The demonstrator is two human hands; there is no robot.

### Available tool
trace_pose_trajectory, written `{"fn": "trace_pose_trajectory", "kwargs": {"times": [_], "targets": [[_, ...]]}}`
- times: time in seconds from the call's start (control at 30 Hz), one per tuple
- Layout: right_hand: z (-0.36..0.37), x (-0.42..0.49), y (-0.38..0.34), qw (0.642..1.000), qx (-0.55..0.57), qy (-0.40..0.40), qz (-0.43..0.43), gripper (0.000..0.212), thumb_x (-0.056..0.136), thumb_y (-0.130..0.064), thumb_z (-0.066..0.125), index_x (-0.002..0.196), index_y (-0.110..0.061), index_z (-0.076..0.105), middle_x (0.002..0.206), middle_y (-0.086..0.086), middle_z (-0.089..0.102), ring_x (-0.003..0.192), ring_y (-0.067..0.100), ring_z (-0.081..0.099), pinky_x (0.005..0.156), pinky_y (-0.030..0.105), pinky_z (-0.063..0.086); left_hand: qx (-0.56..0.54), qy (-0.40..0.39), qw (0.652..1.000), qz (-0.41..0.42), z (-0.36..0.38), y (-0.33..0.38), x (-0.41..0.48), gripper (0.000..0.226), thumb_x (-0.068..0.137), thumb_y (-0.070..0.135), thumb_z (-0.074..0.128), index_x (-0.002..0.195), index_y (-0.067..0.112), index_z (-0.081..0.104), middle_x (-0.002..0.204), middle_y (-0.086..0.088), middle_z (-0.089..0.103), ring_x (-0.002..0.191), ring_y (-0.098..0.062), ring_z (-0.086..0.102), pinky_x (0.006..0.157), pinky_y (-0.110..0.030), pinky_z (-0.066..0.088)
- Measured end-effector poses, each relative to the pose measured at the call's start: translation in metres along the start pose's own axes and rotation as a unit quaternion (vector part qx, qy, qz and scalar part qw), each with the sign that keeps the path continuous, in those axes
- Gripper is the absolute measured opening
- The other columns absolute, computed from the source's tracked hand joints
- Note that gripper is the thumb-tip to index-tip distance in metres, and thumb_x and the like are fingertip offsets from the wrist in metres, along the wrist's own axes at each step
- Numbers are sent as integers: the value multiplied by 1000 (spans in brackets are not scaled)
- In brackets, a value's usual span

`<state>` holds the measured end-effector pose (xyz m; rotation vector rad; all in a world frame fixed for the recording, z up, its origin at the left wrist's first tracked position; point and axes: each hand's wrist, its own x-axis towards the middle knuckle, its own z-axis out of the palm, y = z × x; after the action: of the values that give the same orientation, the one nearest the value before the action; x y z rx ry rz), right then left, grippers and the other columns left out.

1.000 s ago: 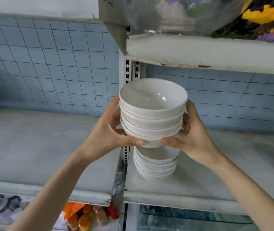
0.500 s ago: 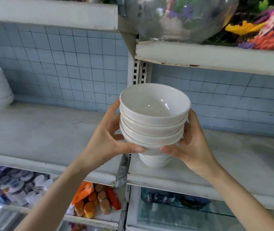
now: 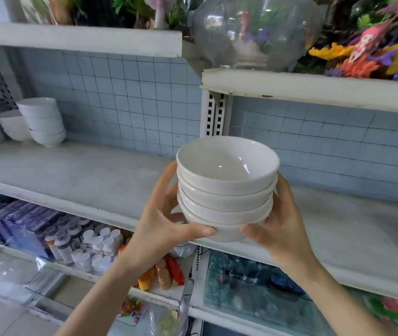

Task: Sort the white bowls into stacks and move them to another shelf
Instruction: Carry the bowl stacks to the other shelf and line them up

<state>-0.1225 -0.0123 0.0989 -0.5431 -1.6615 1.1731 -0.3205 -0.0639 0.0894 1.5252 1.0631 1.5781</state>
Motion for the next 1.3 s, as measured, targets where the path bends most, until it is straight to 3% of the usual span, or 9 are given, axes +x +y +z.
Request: {"fn": "trace_pose_trajectory", "kwargs": {"times": [0.27, 0.33, 0.47, 0.73, 1.03, 1.2, 1.3], "targets": [[47, 22, 1, 1000, 3, -11, -29, 116, 46, -63, 83, 142, -22, 32, 136, 1, 51, 125, 19, 50, 93, 34, 51, -3, 33, 999, 12, -43, 17, -6, 118, 46, 43, 91, 145, 31, 27, 128, -5, 61, 121, -27, 55, 88, -37, 53], [71, 34, 0, 999, 2, -9, -42, 116, 47, -66, 80, 142, -19, 32, 135, 1, 52, 123, 18, 51, 90, 29, 51, -4, 44, 999, 19, -64, 23, -4, 118, 46, 43, 91, 145, 29, 28, 127, -4, 62, 121, -26, 56, 86, -32, 53], [127, 58, 1, 998, 1, 2, -67, 114, 51, -70, 75, 140, -14, 32, 131, 0, 54, 120, 13, 53, 86, 19, 50, 6, 48, 998, 28, -117, 33, -1, 118, 47, 45, 90, 145, 29, 27, 128, -3, 62, 122, -25, 55, 88, -35, 52], [240, 99, 22, 997, 27, 14, -77, 112, 54, -70, 74, 139, -9, 34, 132, 8, 53, 119, 15, 53, 86, 21, 50, 29, 44, 998, 28, -236, 37, 0, 112, 46, 46, 90, 140, 37, 30, 125, -4, 63, 120, -25, 56, 88, -35, 53], [341, 135, 48, 996, 40, 27, -70, 109, 52, -74, 71, 138, -17, 36, 125, -12, 55, 116, 5, 54, 82, 13, 48, 53, 32, 998, 2, -345, 29, 3, 115, 48, 44, 89, 143, 36, 25, 127, -2, 62, 121, -21, 56, 87, -31, 52], [370, 171, 68, 998, 48, 11, -48, 104, 48, -71, 76, 134, -25, 39, 125, -15, 56, 117, 5, 54, 83, 15, 49, 53, 36, 998, -4, -391, 10, 22, 117, 47, 44, 91, 143, 36, 25, 127, -3, 62, 121, -22, 56, 90, -34, 52], [383, 193, 87, 998, 49, -2, -36, 100, 44, -70, 80, 130, -34, 43, 126, -17, 57, 118, 4, 54, 84, 18, 50, 63, 26, 998, -11, -418, -5, 37, 115, 46, 44, 90, 142, 38, 25, 128, 3, 62, 121, -16, 56, 88, -26, 51]]}}
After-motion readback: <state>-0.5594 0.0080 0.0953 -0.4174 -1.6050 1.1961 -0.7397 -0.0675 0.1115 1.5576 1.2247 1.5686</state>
